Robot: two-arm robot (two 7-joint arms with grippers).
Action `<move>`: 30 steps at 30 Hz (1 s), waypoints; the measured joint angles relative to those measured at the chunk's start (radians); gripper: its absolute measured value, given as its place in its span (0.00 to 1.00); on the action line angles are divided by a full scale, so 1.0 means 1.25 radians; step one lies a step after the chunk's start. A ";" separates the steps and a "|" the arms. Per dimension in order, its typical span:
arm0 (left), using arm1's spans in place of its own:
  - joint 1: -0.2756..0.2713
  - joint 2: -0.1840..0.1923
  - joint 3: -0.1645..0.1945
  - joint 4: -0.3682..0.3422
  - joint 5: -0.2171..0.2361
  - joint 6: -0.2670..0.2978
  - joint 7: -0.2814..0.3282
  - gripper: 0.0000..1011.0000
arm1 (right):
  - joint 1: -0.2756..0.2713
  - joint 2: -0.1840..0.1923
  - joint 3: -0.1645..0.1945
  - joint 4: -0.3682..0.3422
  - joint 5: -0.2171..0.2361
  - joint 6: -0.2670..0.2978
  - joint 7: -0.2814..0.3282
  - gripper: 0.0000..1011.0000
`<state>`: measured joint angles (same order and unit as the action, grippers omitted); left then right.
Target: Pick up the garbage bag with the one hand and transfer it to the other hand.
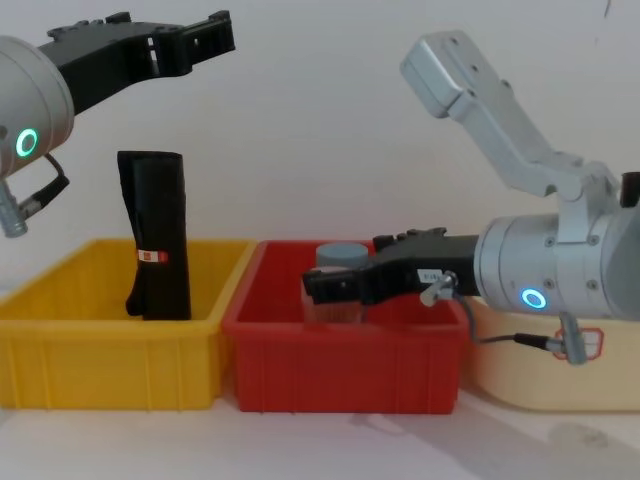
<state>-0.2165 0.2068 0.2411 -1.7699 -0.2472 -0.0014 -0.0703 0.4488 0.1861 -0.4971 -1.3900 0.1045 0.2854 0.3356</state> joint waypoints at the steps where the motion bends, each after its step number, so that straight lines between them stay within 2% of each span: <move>1: 0.000 0.000 0.000 0.000 0.000 0.000 0.000 0.99 | 0.001 -0.001 0.000 0.002 0.000 0.001 0.000 0.99; 25: 0.000 0.000 0.000 0.000 0.000 0.000 0.000 0.99 | 0.036 -0.043 0.002 0.065 -0.012 0.032 0.009 0.99; 30: 0.000 0.000 0.000 0.000 0.000 0.000 0.000 0.99 | 0.039 -0.049 0.001 0.073 -0.016 0.034 0.010 0.88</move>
<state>-0.2165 0.2068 0.2413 -1.7698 -0.2474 -0.0014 -0.0704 0.4974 0.1242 -0.4954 -1.2982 0.0844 0.3277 0.3478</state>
